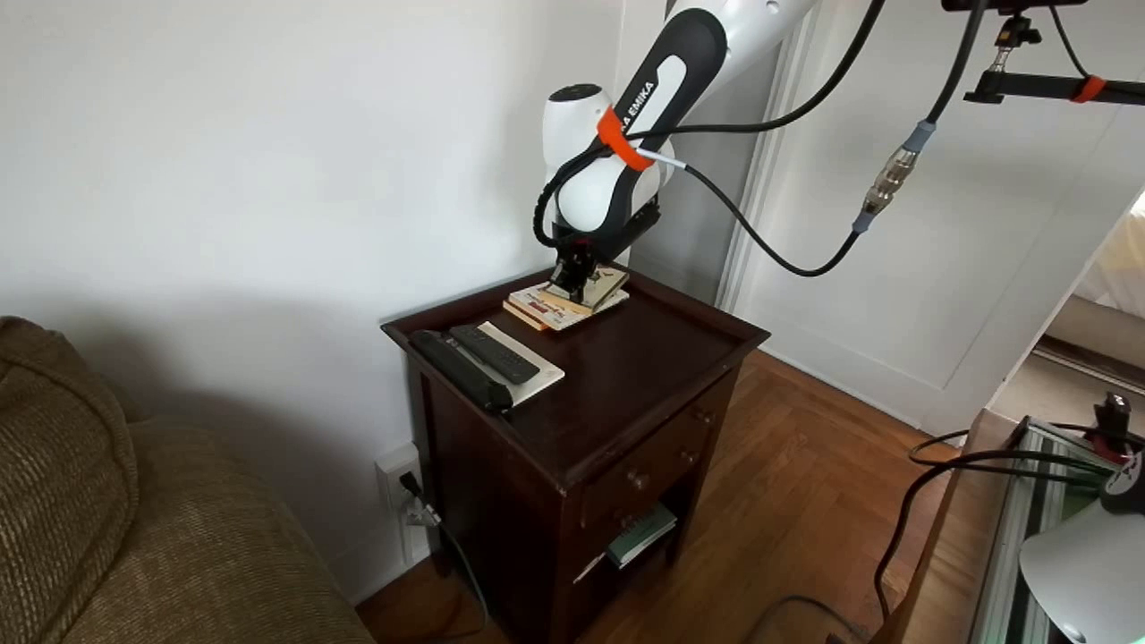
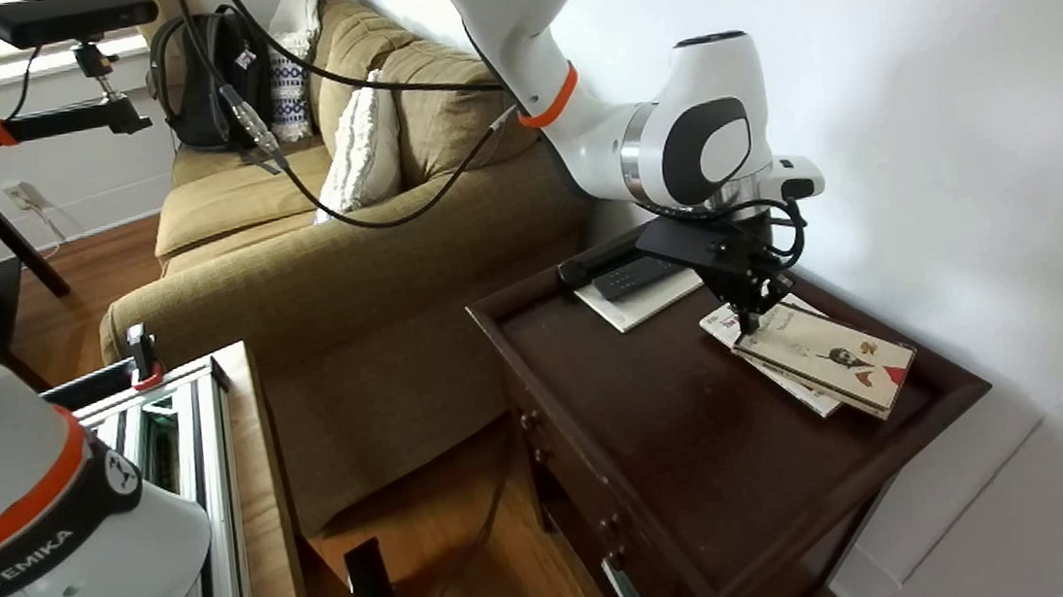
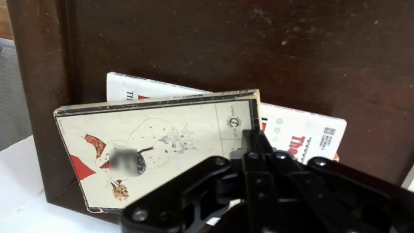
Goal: Pick up the white book and put it on the brown book, pick up the brown and white book and put it on the stacked white book
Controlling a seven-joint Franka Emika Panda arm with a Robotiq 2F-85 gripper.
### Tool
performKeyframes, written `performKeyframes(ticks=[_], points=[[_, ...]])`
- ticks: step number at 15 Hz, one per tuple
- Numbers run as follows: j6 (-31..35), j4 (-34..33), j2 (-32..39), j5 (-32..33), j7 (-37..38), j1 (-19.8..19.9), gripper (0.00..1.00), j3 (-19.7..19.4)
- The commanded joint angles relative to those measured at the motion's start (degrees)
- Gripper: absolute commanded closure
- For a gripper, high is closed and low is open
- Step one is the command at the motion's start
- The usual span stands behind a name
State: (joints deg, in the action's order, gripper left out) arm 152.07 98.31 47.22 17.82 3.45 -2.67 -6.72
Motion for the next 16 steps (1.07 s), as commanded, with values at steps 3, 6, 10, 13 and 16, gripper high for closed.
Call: performKeyframes(ticks=[3, 6, 10, 13, 16], points=[[1.7, -3.3, 3.1, -2.9, -2.8, 1.2, 1.00, 1.8], [1.8, -2.9, 1.9, -2.5, -2.7, 0.8, 1.00, 1.3], [3.6, -0.7, -0.6, -1.9, -1.7, 0.1, 1.00, 0.0], [4.3, 0.3, -0.9, -1.2, -0.9, 0.1, 1.00, -1.9], [6.2, 0.6, 0.2, -0.3, -1.3, 0.2, 1.00, -3.8]])
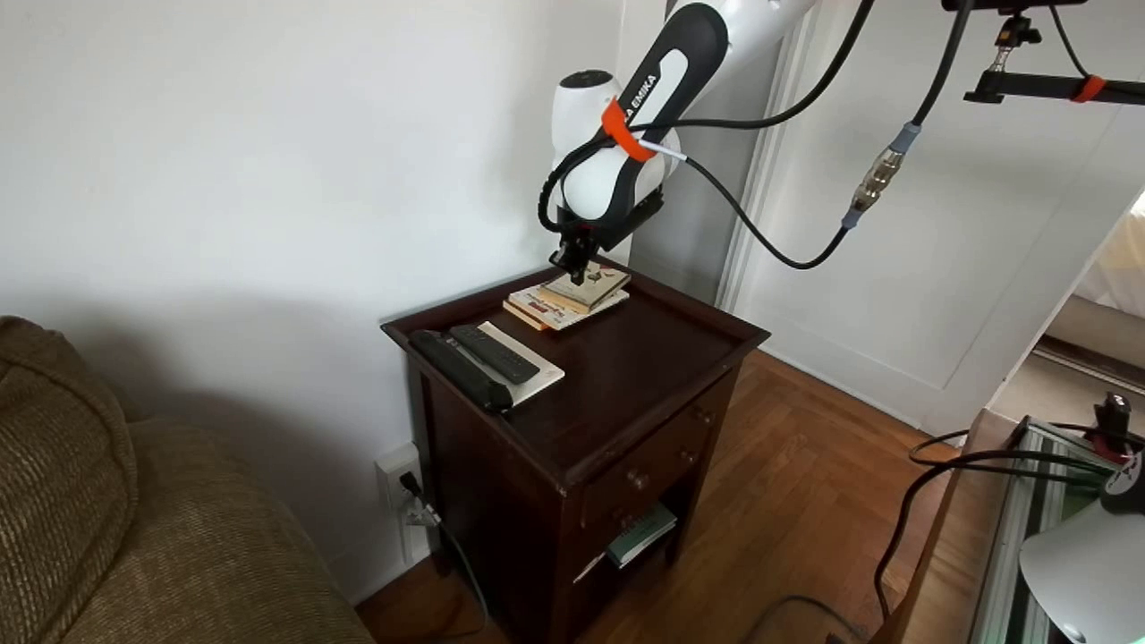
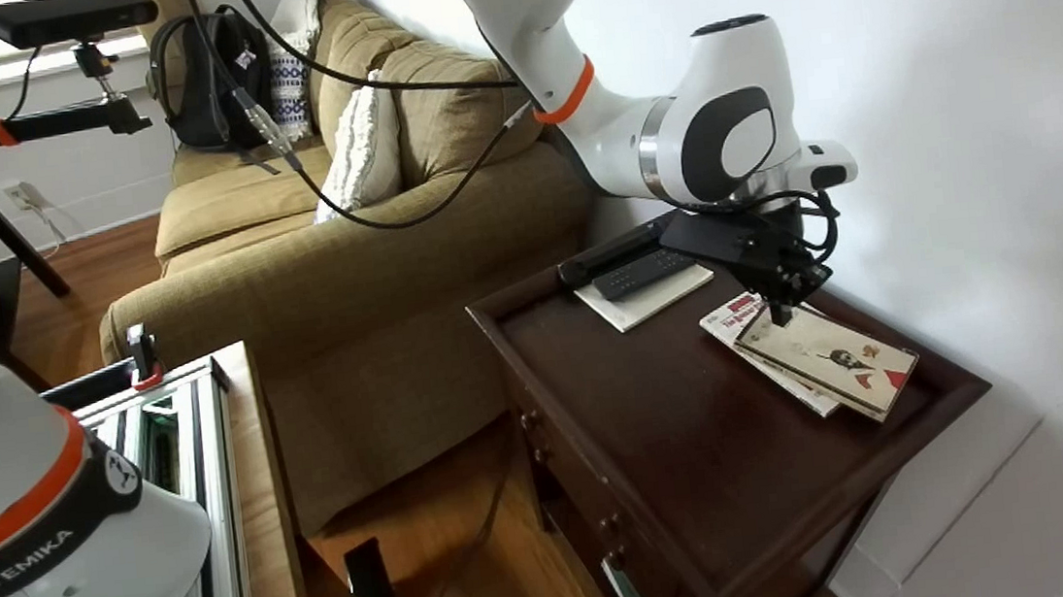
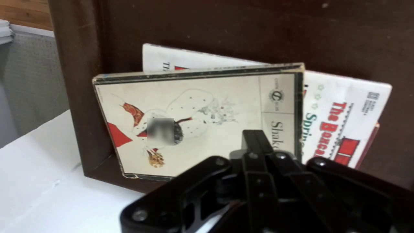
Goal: Pick up the white book and put it on the brown book, pick up the brown and white book and put it on the stacked white book
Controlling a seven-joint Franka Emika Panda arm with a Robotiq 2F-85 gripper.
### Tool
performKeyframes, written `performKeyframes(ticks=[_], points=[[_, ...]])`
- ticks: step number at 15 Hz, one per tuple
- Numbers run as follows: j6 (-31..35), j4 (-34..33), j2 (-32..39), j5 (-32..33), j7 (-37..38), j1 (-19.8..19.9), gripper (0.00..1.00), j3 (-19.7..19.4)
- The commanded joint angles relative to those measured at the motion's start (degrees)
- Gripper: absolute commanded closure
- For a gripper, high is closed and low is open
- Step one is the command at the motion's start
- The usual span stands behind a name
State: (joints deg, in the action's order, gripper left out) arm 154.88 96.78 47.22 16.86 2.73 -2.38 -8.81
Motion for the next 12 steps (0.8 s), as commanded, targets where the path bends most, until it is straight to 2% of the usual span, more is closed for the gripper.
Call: performKeyframes(ticks=[1, 5, 12], points=[[4.3, 2.0, 0.6, 0.9, -0.7, -0.1, 1.00, -2.3], [7.9, 1.0, 3.1, 0.1, -1.5, 0.2, 1.00, -2.6], [7.7, -0.2, 4.5, -3.3, -2.5, 2.6, 1.00, 0.9]])
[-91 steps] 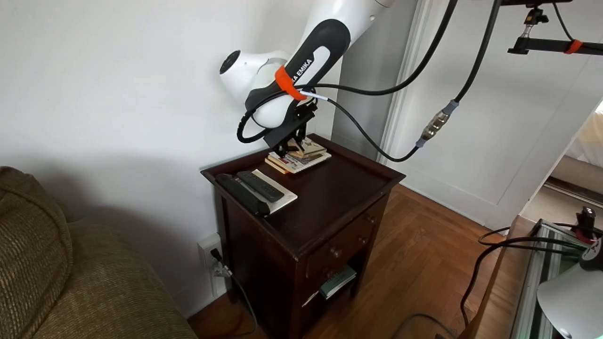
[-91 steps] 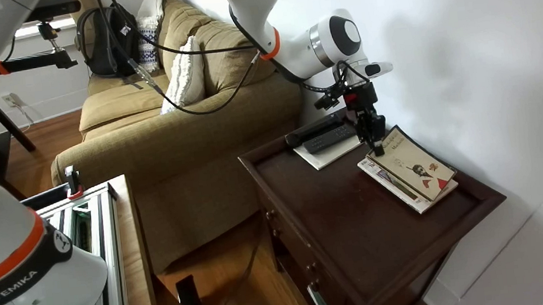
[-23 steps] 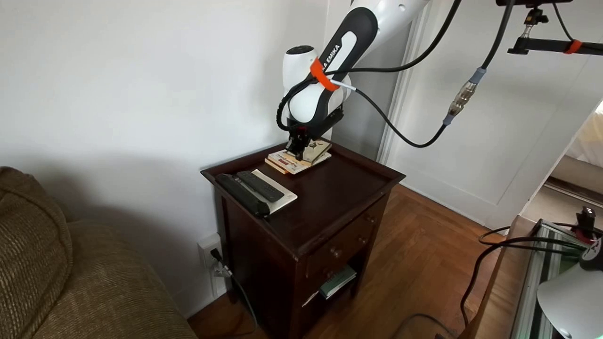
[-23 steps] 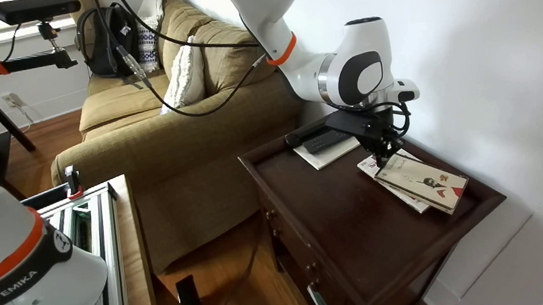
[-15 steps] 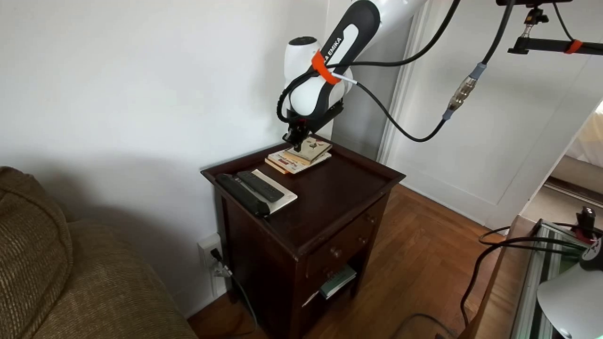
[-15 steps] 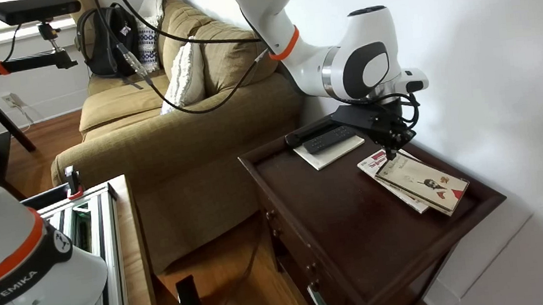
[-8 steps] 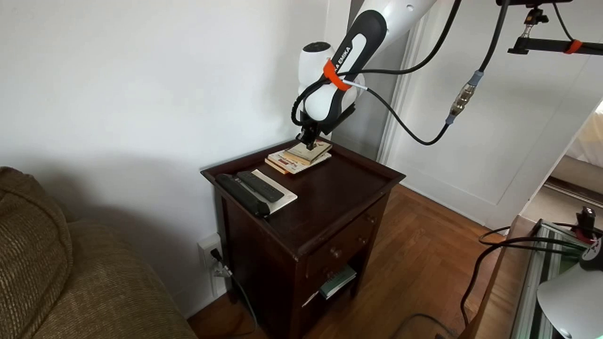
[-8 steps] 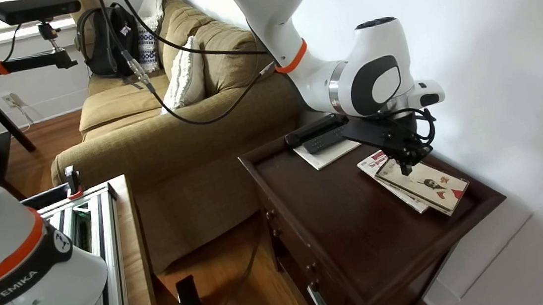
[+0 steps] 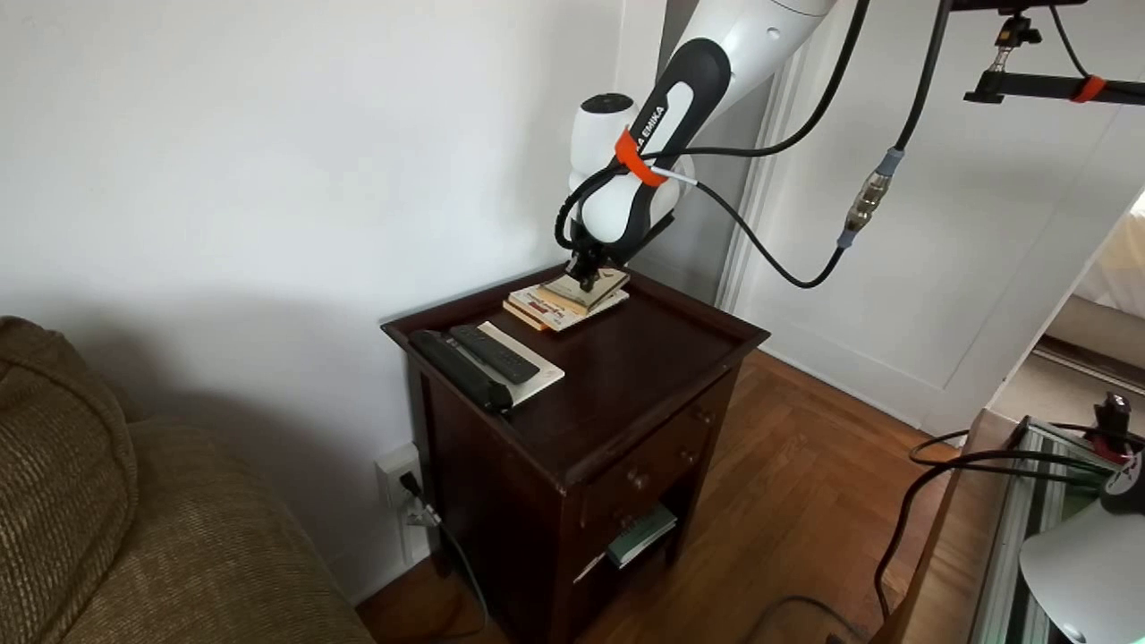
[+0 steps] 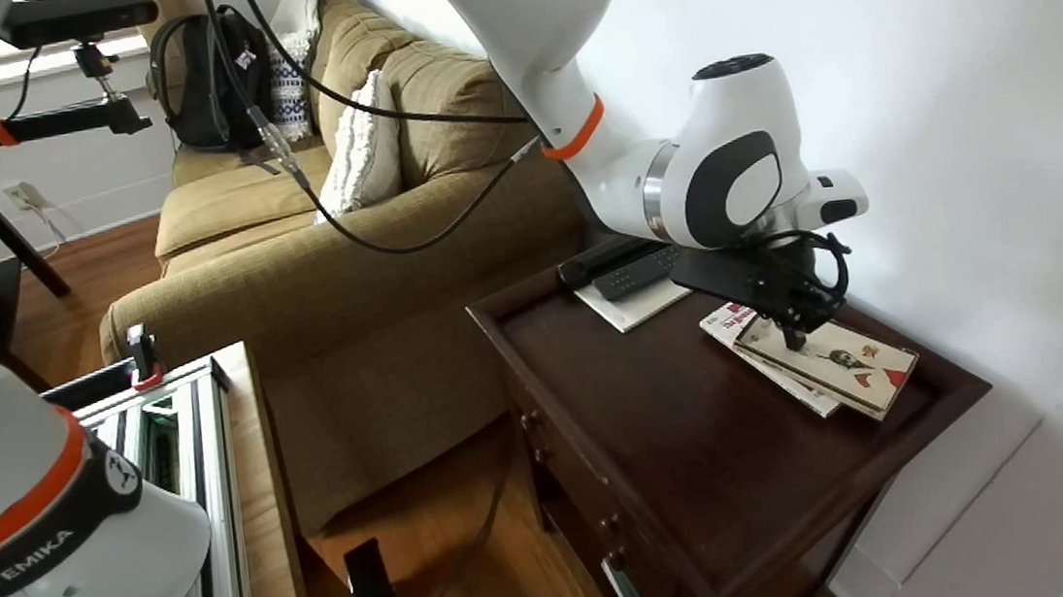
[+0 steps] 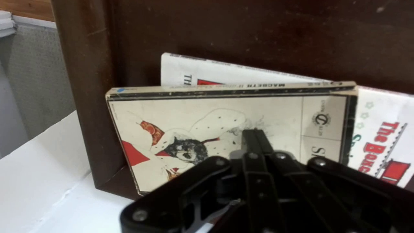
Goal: Pick up the white book and put it on the brown book, pick up the brown and white book and put it on the stacked white book
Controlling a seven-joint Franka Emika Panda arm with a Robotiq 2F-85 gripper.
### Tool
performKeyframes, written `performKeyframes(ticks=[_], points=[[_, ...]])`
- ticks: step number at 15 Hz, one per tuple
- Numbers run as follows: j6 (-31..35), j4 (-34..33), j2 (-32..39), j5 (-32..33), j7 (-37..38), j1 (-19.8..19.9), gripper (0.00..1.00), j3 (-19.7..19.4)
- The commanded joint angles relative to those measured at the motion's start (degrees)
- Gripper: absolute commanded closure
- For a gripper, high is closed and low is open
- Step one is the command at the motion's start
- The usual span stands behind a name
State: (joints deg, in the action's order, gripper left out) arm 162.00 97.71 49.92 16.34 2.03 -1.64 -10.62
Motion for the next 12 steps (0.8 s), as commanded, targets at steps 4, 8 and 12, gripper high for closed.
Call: performKeyframes(ticks=[4, 8, 12], points=[[-0.4, -1.9, 2.1, -5.6, -1.8, 3.3, 1.00, 5.4], [-2.5, -2.5, 2.1, -8.2, -0.8, 3.4, 1.00, 6.6], [-4.7, -3.2, 2.0, -9.8, 1.0, 2.5, 1.00, 5.8]])
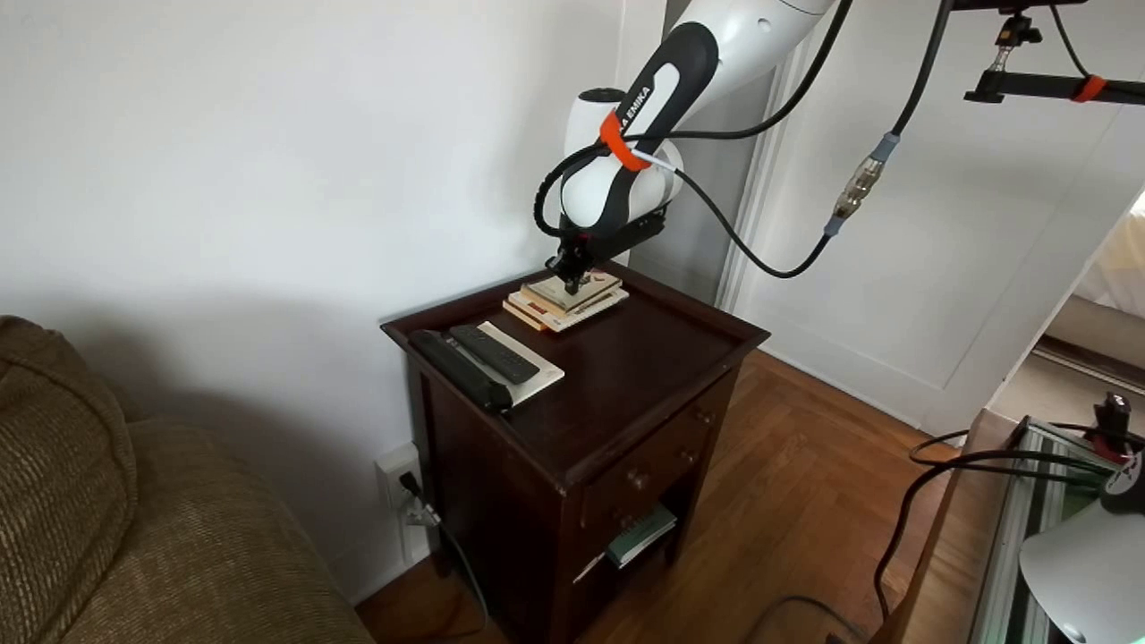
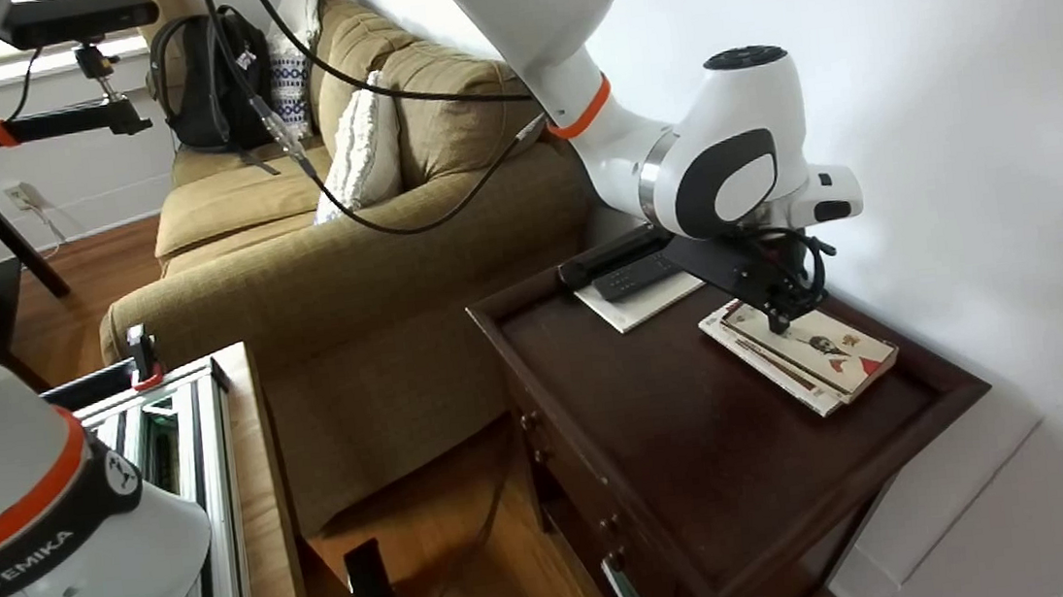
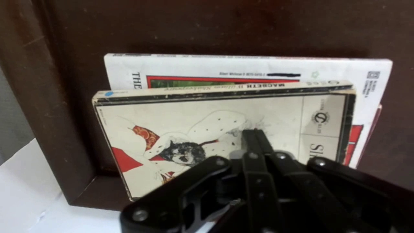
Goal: Pick up the white book and put it on the brown book, pick up the brown and white book and put it on the stacked white book
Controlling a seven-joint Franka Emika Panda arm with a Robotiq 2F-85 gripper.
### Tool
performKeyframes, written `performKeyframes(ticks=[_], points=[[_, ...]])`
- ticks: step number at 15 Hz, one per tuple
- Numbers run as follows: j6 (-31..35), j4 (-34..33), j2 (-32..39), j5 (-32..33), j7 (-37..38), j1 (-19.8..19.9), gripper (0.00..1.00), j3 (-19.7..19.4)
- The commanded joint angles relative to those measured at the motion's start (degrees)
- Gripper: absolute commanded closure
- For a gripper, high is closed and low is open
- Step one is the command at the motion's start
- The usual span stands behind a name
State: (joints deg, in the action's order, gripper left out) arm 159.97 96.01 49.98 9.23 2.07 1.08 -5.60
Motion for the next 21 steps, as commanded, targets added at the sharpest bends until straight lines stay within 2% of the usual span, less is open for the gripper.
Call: performKeyframes(ticks=[1, 8, 9, 11, 14, 19, 21], points=[[-3.3, -1.7, 1.9, -3.1, 1.5, -0.4, 1.00, 0.6], [-3.8, -1.6, 1.0, -3.5, 4.8, -2.1, 1.00, -1.2], [-3.5, -1.2, 0.5, -3.5, 5.2, -2.3, 0.74, -1.3], [-2.8, 0.4, -1.2, -3.1, 6.2, -3.2, 0.67, -2.1], [-2.3, 2.3, -3.3, -2.8, 7.7, -4.6, 0.43, -2.9], [-1.6, 7.5, -8.2, -0.2, 11.2, -9.5, 0.05, -7.4], [-1.9, 10.2, -10.6, 1.1, 12.9, -11.9, 0.00, -9.7]])
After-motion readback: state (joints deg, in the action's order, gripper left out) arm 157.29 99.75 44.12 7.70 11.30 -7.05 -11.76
